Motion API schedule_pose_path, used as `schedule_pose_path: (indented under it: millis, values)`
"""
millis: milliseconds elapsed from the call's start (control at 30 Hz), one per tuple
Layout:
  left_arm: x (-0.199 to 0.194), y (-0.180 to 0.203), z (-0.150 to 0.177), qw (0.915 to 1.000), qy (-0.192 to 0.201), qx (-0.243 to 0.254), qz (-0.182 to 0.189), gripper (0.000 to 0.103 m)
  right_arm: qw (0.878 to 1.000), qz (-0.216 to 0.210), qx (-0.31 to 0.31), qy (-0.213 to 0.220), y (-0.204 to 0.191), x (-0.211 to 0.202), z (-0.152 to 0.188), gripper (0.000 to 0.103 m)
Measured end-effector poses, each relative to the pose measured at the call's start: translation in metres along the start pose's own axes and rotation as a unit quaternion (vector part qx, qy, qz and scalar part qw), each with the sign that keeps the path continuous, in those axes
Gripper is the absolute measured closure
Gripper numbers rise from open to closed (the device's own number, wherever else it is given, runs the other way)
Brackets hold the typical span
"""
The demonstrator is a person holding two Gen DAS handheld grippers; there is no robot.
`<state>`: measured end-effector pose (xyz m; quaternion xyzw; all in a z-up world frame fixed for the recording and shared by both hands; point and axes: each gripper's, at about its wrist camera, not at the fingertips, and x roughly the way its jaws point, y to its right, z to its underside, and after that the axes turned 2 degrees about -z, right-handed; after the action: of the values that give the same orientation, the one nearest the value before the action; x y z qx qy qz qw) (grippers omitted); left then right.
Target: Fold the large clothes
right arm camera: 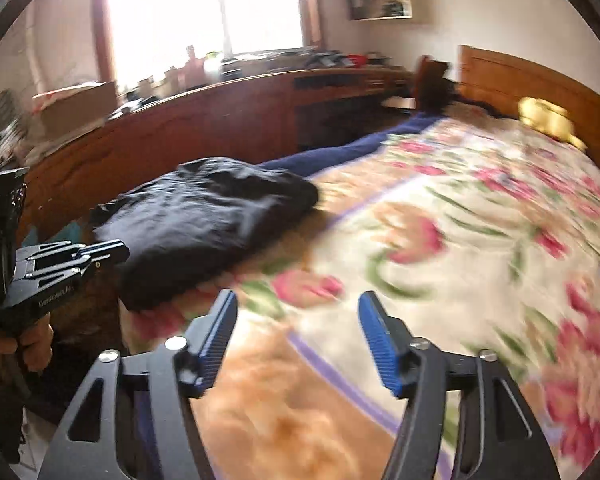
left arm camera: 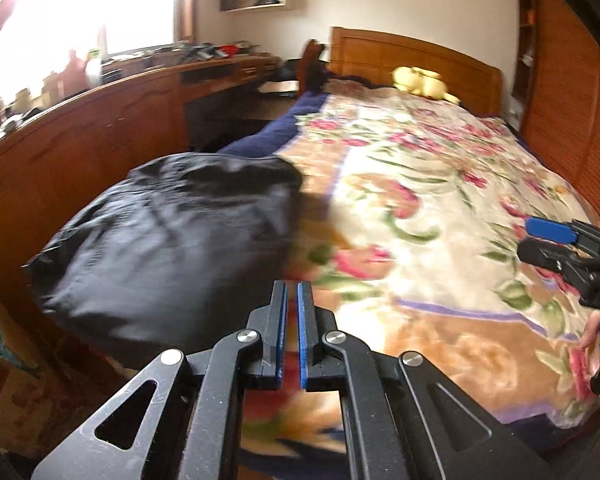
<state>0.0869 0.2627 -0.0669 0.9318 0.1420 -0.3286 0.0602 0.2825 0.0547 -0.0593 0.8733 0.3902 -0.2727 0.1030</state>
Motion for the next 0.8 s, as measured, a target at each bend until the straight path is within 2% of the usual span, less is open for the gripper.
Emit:
schedule_pose_path:
  millis: [167,300,633,800]
  values:
    - [-0.001,0.067,0.0,0.9984,-0.004,0.039,0.042,0.098,0.997,0.062,0.047,0.011,0.029,-0.051,0.038,0.028]
    - [-0.006,0.116,0.003,0.9957,-0.002,0.062,0.069,0.098,0.988,0.133,0.077,0.021,0.044,-0.104,0.072,0.028]
    - [-0.041,0.213,0.019,0.9828,0.003,0.119,0.141,0.098,0.962,0.221,0.15,0.054,0.035,-0.221,0.128,0.028]
    - [-0.064,0.248,0.026,0.9765,0.009,0.141,0.163,0.098,0.949,0.255,0.172,0.062,0.018,-0.251,0.142,0.028]
